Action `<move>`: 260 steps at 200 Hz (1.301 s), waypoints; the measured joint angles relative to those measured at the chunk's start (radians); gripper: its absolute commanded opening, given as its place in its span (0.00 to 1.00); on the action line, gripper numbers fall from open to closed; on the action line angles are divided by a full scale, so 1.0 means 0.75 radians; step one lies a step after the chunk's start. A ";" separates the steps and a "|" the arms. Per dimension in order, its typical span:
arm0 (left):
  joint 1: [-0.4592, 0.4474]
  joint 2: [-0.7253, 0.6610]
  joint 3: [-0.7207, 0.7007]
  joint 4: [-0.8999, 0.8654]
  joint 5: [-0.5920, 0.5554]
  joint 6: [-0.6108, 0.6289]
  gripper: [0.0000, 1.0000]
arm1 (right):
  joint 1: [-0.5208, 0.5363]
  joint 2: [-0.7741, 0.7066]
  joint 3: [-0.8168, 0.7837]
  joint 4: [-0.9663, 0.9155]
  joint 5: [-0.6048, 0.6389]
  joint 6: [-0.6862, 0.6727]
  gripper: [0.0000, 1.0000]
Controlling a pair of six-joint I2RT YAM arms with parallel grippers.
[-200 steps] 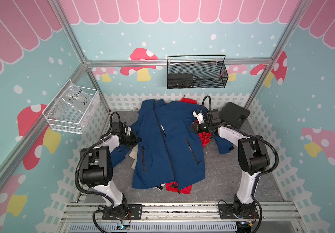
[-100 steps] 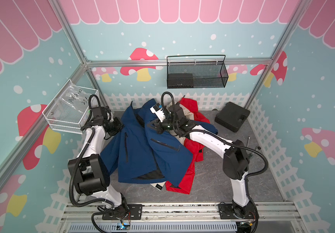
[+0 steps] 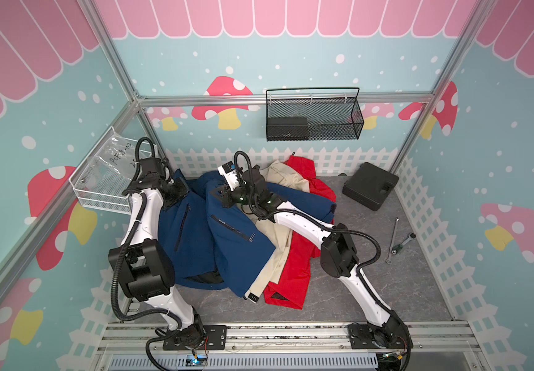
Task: Unzip the jacket
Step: Move the jacket to the center of the board.
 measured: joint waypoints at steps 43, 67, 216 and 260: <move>0.000 0.003 -0.017 0.051 -0.013 0.043 0.61 | -0.024 0.022 0.000 -0.134 -0.002 -0.104 0.83; 0.001 -0.024 -0.070 0.113 -0.019 0.053 0.71 | -0.091 -0.084 -0.135 -0.272 -0.014 -0.206 0.91; -0.252 -0.204 -0.278 0.288 0.276 0.255 0.74 | -0.919 -1.015 -1.336 -0.461 0.070 -0.482 1.00; -0.252 -0.193 -0.278 0.277 0.229 0.259 0.74 | -0.973 -0.994 -1.359 -0.468 0.045 -0.481 1.00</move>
